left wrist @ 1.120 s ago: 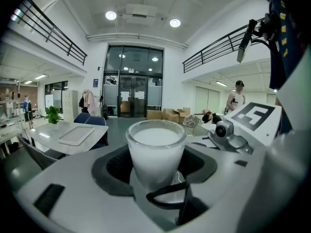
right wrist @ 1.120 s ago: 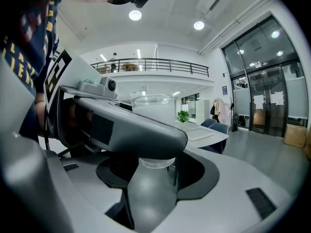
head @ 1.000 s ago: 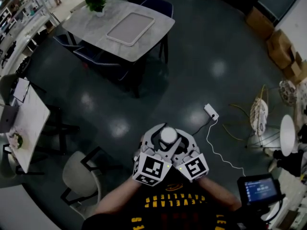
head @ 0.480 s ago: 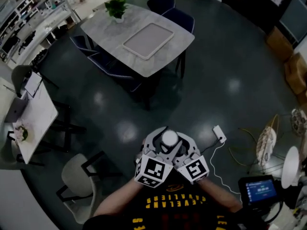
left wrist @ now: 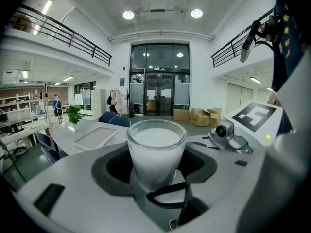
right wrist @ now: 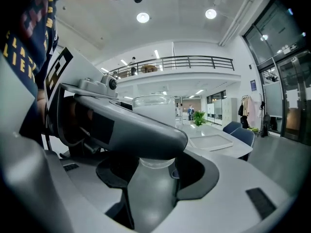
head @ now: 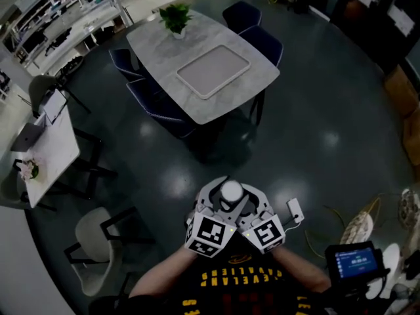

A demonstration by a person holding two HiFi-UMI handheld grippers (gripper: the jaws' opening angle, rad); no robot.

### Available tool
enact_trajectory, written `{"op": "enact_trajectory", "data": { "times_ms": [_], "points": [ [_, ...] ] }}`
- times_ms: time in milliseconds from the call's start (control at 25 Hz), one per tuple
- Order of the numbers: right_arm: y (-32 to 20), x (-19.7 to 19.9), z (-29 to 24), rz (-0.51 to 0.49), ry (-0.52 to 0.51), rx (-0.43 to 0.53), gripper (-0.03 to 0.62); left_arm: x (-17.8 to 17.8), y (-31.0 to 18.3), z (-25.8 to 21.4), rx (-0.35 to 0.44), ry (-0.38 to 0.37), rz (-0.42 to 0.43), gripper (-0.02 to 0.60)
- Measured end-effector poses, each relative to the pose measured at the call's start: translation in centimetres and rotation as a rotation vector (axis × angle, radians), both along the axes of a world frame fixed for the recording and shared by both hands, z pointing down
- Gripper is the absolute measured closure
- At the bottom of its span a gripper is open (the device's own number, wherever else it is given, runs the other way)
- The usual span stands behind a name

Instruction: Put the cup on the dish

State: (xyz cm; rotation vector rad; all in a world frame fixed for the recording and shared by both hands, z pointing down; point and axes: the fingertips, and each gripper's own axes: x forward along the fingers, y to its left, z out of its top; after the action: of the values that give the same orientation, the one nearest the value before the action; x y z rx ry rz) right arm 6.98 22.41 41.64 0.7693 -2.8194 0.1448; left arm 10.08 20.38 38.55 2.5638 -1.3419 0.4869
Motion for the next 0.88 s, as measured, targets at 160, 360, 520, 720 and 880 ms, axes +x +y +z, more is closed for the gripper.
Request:
{"op": "enact_trajectory", "data": {
  "times_ms": [160, 360, 520, 720, 880],
  "points": [
    [-2.3, 2.5, -0.2, -0.019, -0.001, 0.012, 0.368, 2.5, -2.3, -0.3, 0.004, 0.009, -0.019, 0.322],
    [-4.3, 5.0, 0.1, -0.02, 0.001, 0.002, 0.368, 4.9, -4.4, 0.0, -0.006, 0.0, -0.02, 0.322],
    [-5.8, 6.3, 0.4, -0.015, 0.004, -0.005, 0.368, 6.2, -5.9, 0.3, -0.016, -0.003, -0.012, 0.322],
    [-8.5, 7.5, 1.1, 0.011, 0.002, -0.017, 0.368, 7.6, -8.4, 1.3, -0.02, -0.008, 0.016, 0.322],
    [-11.5, 8.4, 1.7, 0.021, 0.014, -0.016, 0.368, 8.6, -11.3, 2.3, -0.021, 0.006, 0.036, 0.322]
  ]
}}
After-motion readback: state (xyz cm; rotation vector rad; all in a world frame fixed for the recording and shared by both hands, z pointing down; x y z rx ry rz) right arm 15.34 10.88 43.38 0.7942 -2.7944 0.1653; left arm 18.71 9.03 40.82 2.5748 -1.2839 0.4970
